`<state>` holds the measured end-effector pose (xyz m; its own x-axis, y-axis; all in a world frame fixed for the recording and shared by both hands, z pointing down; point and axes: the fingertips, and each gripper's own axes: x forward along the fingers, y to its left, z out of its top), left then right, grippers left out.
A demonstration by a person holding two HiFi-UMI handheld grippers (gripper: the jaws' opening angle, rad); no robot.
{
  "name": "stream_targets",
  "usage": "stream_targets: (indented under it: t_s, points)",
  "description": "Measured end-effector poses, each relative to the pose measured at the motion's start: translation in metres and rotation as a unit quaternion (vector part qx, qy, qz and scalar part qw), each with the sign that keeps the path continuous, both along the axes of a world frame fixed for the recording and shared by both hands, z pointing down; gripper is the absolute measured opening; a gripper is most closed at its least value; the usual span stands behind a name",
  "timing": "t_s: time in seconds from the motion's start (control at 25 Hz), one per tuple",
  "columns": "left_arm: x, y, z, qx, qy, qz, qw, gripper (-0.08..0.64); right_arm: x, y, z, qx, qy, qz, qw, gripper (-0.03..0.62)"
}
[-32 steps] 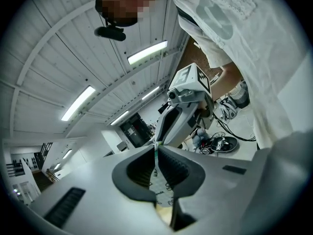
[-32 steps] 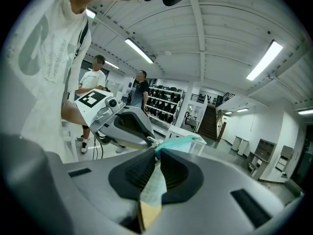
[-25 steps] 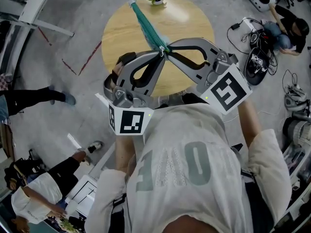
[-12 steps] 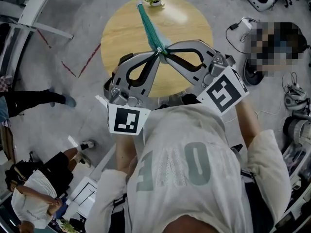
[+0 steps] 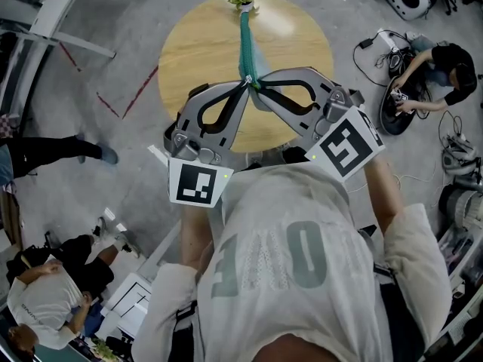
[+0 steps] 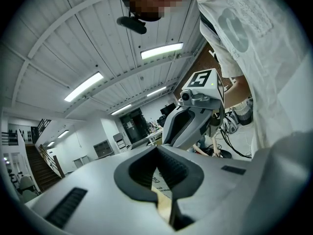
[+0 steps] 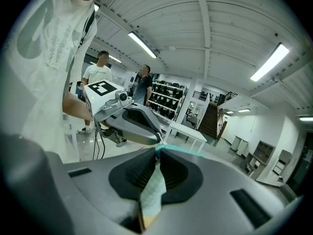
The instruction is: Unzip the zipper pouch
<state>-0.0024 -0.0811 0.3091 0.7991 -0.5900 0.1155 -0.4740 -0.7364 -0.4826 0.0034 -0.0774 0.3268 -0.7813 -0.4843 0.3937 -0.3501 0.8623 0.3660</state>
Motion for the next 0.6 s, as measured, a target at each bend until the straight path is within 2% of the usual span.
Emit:
stream_targets:
  t_s: [0.4,0.52,0.6]
  points:
    - [-0.003,-0.007,0.009,-0.039,0.029,-0.006,0.9988,0.025,-0.002,-0.004,0.006,-0.032,-0.011,-0.009,0.999,0.048]
    - [-0.015,-0.016,0.012,-0.044,0.036,-0.024,0.9981,0.025,-0.008,0.006,0.012,-0.059,-0.011,-0.035,0.998,0.048]
    - [-0.028,-0.025,0.012,-0.056,0.053,-0.045,0.9960,0.025,-0.011,0.014,0.018,-0.072,-0.009,-0.045,0.996,0.048]
